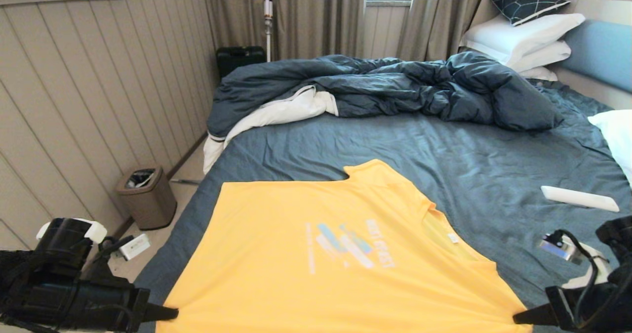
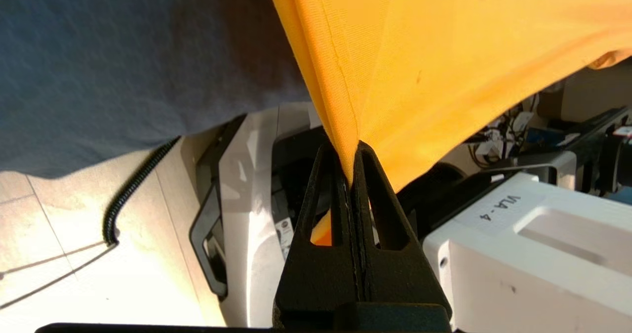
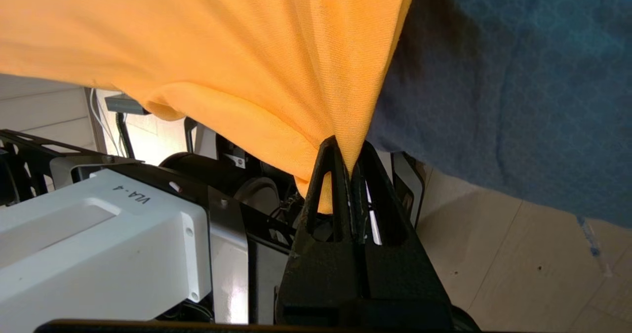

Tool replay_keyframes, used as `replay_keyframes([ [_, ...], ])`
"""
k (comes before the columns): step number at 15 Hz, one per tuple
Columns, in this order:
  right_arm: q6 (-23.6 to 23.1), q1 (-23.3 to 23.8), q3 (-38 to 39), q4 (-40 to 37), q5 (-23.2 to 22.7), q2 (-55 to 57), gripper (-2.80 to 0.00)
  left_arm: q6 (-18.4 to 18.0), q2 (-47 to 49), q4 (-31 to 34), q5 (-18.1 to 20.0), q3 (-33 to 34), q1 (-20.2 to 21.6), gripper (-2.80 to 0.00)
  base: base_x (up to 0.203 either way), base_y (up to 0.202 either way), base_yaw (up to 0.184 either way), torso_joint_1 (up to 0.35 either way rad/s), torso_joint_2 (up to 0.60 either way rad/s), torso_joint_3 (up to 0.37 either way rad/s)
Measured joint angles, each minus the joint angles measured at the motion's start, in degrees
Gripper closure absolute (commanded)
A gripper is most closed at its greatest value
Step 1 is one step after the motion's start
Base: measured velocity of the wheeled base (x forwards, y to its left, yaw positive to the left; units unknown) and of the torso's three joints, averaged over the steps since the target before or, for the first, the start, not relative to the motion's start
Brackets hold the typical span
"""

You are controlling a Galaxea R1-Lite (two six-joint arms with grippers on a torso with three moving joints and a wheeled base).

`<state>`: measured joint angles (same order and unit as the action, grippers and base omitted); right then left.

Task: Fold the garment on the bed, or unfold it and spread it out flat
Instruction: Fold the yellow T-shirt

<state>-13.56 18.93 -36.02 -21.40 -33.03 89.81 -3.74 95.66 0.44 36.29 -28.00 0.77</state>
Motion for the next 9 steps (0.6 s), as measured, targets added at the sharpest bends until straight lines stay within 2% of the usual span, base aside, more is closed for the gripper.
replay_keyframes([
  [4,2.1,-0.3,-4.2,-0.1,-0.3,-0.7,0.0,0.3,-0.6,0.4,0.3,-4.1,0.0,0.0,0.0,0.0,0.0,0.0,0.0,0.0],
  [9,8.1,-2.1,-14.7,-0.1,-0.3,5.8,0.0,1.0,4.6,1.9,0.6,-14.7,0.0,0.0,0.0,0.0,0.0,0.0,0.0,0.0],
])
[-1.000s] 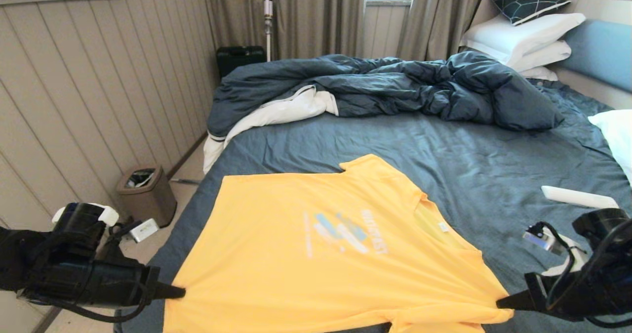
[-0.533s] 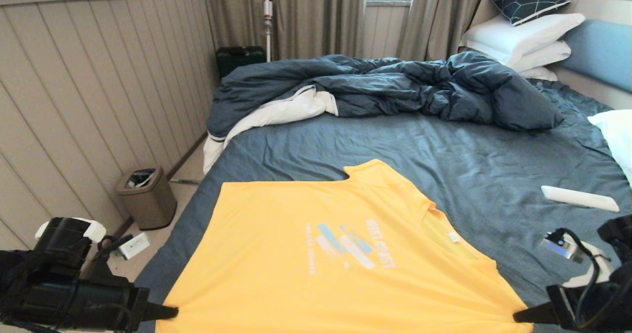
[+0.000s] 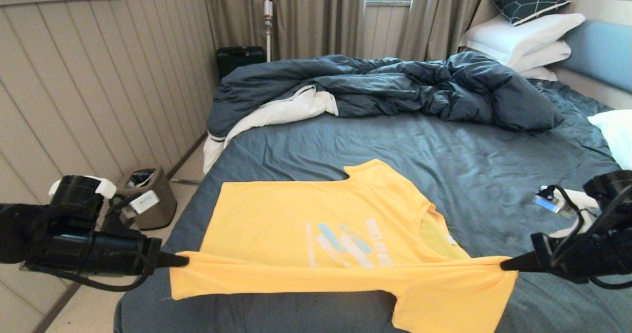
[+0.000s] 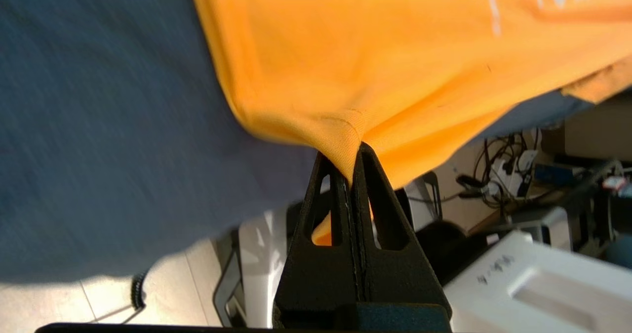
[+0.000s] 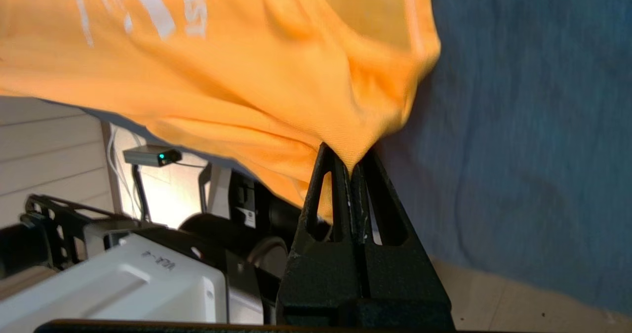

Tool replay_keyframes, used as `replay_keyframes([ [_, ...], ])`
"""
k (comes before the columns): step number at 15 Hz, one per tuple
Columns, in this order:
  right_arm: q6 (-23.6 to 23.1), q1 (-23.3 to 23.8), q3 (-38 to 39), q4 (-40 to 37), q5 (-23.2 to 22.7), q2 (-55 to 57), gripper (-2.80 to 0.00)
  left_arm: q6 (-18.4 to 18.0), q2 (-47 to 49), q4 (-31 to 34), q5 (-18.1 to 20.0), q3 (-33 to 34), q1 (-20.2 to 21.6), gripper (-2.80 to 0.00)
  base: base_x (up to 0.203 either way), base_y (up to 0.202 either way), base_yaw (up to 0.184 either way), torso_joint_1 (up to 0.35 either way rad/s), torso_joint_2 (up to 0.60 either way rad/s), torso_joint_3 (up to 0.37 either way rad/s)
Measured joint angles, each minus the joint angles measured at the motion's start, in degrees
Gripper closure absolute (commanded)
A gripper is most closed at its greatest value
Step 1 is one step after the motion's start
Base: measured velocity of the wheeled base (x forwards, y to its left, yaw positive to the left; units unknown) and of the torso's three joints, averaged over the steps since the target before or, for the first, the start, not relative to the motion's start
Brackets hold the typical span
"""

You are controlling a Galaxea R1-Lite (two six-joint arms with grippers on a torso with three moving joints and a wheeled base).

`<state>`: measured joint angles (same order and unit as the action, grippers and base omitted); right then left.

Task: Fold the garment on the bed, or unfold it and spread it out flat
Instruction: Fold the yellow T-shirt

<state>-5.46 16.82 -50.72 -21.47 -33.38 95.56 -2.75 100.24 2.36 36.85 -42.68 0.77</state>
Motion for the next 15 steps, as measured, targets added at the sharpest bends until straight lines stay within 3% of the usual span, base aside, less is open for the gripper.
replay_keyframes([
  [9,5.2,-6.2,-15.7,0.0,0.5,16.9,0.0,1.0,16.6,-0.1,-0.6,-13.8,0.2,0.0,0.0,0.0,0.0,0.0,0.0,0.0],
  [15,5.2,-6.1,-18.5,0.0,1.5,21.1,0.0,2.5,20.9,-0.2,-0.8,-18.1,0.3,0.0,0.0,0.0,0.0,0.0,0.0,0.0],
])
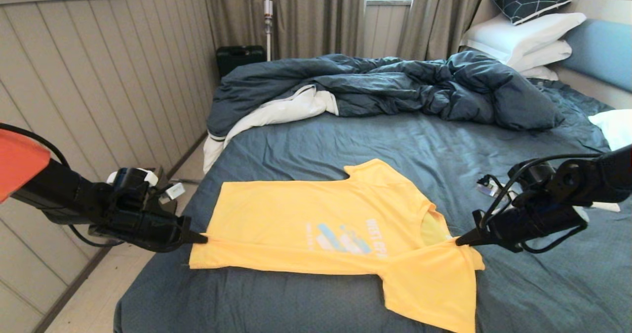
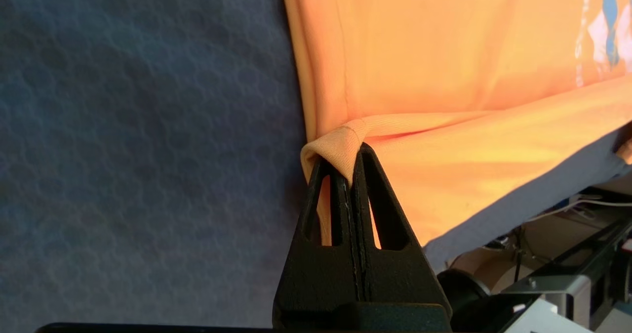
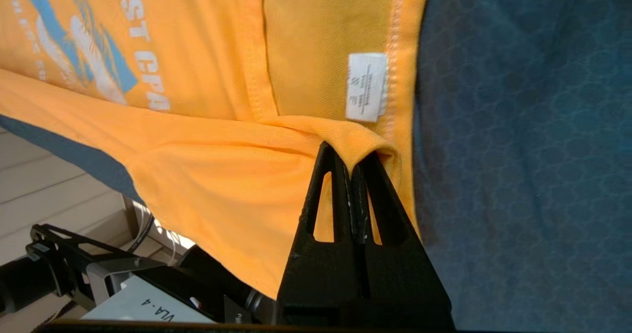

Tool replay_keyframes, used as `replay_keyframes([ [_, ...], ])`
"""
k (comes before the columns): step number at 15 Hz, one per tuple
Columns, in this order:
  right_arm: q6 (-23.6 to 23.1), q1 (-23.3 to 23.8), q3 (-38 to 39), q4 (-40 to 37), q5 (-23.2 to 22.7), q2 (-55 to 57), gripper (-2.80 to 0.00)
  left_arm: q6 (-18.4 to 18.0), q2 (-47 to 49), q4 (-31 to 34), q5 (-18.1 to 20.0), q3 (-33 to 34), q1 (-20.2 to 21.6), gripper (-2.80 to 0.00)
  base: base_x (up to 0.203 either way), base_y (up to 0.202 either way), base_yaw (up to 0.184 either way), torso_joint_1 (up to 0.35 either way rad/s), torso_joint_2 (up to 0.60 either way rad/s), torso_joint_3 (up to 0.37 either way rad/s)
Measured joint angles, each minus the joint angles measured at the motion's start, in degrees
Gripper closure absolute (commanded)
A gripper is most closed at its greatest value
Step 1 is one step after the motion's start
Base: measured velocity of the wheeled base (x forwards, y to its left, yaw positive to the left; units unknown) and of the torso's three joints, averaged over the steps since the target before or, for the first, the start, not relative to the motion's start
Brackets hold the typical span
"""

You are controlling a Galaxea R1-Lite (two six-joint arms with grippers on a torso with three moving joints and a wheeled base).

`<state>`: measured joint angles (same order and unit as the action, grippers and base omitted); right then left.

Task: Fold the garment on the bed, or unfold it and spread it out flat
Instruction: Fold the yellow T-shirt

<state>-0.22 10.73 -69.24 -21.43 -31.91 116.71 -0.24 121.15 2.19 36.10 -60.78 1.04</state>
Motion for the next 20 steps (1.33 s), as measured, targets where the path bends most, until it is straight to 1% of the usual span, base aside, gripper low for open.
replay_keyframes([
  [5,0.0,0.5,-1.7,0.0,0.0,1.4,0.0,0.1,0.8,-0.2,0.0,-0.8,1.0,0.0,0.0,0.0,0.0,0.0,0.0,0.0],
  [6,0.0,0.5,-1.9,0.0,0.0,1.6,-2.8,0.1,1.0,-0.1,0.0,-1.0,1.1,0.0,0.0,0.0,0.0,0.0,0.0,0.0],
  [7,0.0,0.5,-2.1,0.1,0.1,1.8,-2.8,0.2,1.3,-0.1,0.0,-1.2,1.3,0.0,0.0,0.0,0.0,0.0,0.0,0.0],
  [8,0.0,0.4,-2.1,0.1,0.1,2.0,-2.8,0.1,1.7,-0.2,0.0,-1.2,1.4,-2.8,0.0,0.0,0.0,0.0,0.0,0.0],
  [12,-0.1,0.3,-2.5,0.0,0.1,2.3,-2.8,0.0,2.3,-0.8,0.1,-0.9,1.5,-2.8,0.0,0.0,0.0,0.0,0.0,0.0],
  [15,-0.1,0.5,-2.5,-0.1,0.1,1.9,-2.8,-0.1,1.0,-0.8,0.2,0.4,1.4,-2.8,0.0,0.0,0.0,0.0,0.0,0.0],
  [20,-0.9,2.6,-0.5,-0.1,0.1,-2.6,-2.8,-0.3,-4.5,-1.8,0.0,5.3,1.8,-2.8,0.0,0.0,0.0,0.0,0.0,0.0],
])
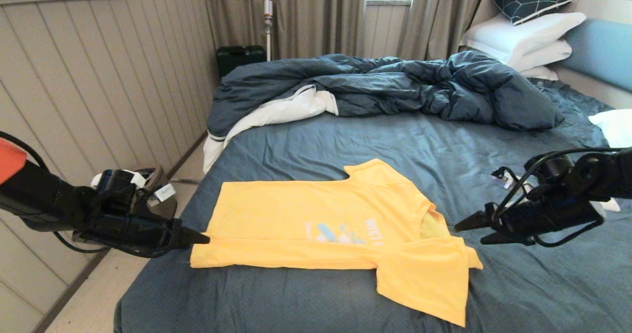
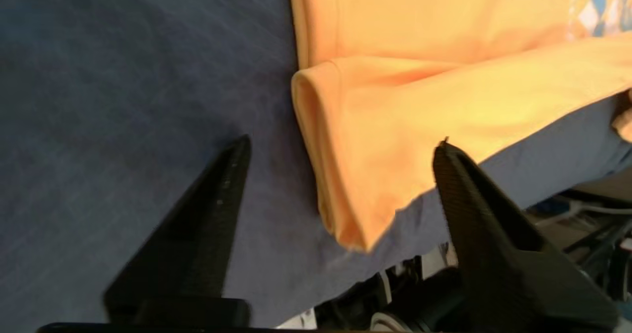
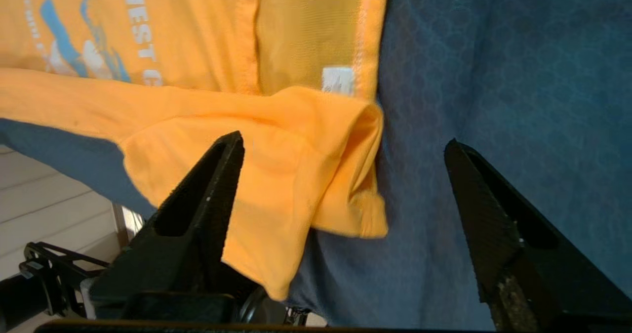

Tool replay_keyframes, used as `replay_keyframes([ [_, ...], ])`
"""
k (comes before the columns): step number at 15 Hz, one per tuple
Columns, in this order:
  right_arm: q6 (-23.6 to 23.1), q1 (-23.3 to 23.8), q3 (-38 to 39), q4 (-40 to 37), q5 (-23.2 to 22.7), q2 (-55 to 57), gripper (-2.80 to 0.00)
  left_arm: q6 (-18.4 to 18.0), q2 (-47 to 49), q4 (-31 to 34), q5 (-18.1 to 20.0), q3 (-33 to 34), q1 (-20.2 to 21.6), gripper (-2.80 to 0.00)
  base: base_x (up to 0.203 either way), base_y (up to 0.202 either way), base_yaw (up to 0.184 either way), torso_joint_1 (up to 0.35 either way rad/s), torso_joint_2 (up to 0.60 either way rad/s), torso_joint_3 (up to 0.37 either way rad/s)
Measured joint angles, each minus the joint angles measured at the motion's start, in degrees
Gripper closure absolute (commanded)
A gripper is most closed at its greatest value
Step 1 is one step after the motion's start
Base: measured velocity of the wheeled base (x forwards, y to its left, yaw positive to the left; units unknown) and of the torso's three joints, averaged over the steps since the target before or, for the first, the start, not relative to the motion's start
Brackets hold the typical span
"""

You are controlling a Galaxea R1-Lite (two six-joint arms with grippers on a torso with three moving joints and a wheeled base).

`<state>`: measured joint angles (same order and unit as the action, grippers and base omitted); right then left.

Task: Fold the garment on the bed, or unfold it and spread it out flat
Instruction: Fold the yellow T-shirt

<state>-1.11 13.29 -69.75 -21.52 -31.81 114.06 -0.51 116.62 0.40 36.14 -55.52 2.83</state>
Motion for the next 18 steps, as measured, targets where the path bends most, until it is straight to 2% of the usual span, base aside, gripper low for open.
replay_keyframes([
  [2,-0.3,0.3,1.9,0.0,0.0,-2.5,-2.8,0.0,-2.0,-0.6,0.0,1.6,1.2,-2.8,0.0,0.0,0.0,0.0,0.0,0.0],
  [3,-0.5,0.4,3.0,0.0,0.0,-3.8,-2.8,0.0,-3.0,-0.6,0.1,2.4,2.0,0.0,0.0,0.0,0.0,0.0,0.0,0.0],
  [7,-1.8,0.9,7.3,0.0,0.0,-8.8,-2.8,-0.5,-7.0,-0.6,0.3,7.2,5.1,0.0,0.0,0.0,0.0,0.0,0.0,0.0],
  [13,-5.4,1.4,17.7,0.2,0.0,-14.9,-2.8,-4.1,-15.6,-0.4,2.5,17.9,7.0,0.0,0.0,0.0,0.0,0.0,0.0,0.0],
  [14,-5.6,1.1,19.1,0.2,0.0,-15.6,-1.82,-4.2,-17.3,-0.3,2.6,19.7,7.0,0.0,0.0,0.0,0.0,0.0,0.0,0.0],
  [15,-5.8,0.8,20.3,0.3,0.0,-16.1,0.0,-4.2,-19.0,-0.3,2.7,21.6,7.1,0.0,0.0,0.0,0.0,0.0,0.0,0.0],
  [18,-6.2,-2.2,23.2,0.3,0.0,-17.7,0.0,-4.1,-22.6,-0.2,2.7,25.1,7.1,0.0,0.0,0.0,0.0,0.0,0.0,0.0],
])
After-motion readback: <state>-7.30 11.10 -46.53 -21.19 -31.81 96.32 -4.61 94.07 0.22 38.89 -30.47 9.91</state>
